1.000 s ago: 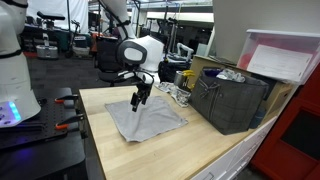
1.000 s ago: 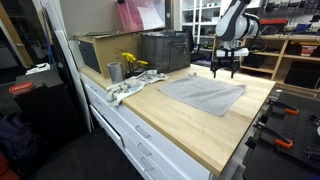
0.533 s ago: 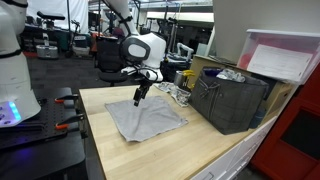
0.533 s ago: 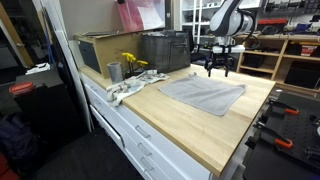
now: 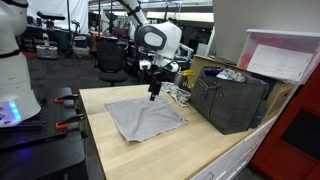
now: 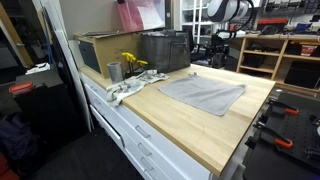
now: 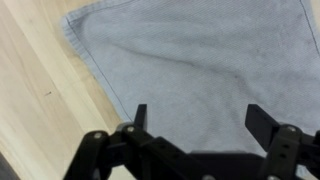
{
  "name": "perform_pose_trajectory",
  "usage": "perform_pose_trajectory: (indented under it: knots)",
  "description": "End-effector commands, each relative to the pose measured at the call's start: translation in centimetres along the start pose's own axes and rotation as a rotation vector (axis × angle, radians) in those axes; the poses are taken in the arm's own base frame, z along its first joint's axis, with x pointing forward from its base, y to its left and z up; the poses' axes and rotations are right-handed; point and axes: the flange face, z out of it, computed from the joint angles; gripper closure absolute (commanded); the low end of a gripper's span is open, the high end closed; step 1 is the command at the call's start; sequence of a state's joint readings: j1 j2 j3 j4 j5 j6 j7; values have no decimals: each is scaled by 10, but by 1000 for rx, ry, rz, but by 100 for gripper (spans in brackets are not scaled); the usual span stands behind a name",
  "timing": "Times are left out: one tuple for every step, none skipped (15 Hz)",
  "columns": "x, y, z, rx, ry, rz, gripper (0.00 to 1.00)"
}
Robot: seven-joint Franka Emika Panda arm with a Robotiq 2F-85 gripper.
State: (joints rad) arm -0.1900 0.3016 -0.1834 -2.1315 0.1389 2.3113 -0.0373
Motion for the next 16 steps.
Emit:
perform_pose_trajectory:
  knots:
    - [10, 2, -44, 33, -56, -190, 0]
    - [12, 1, -55, 43, -79, -231, 0]
    - [13, 2, -63, 47, -101, -258, 0]
    - [13, 3, -72, 45, -138, -255, 0]
    - [14, 4, -78, 44, -163, -263, 0]
    - [14, 4, -85, 38, -186, -253, 0]
    - [15, 5, -89, 33, -206, -246, 0]
    - [14, 1, -76, 42, -172, -242, 0]
    - [15, 1, -80, 42, -173, -243, 0]
    - [15, 0, -79, 42, -174, -243, 0]
    - [15, 0, -77, 42, -178, -243, 0]
    - [15, 0, -75, 42, -180, -244, 0]
    - [12, -2, -77, 49, -163, -254, 0]
    - [10, -6, -86, 52, -121, -259, 0]
    - [10, -9, -95, 60, -78, -265, 0]
    - [10, -13, -106, 72, -30, -260, 0]
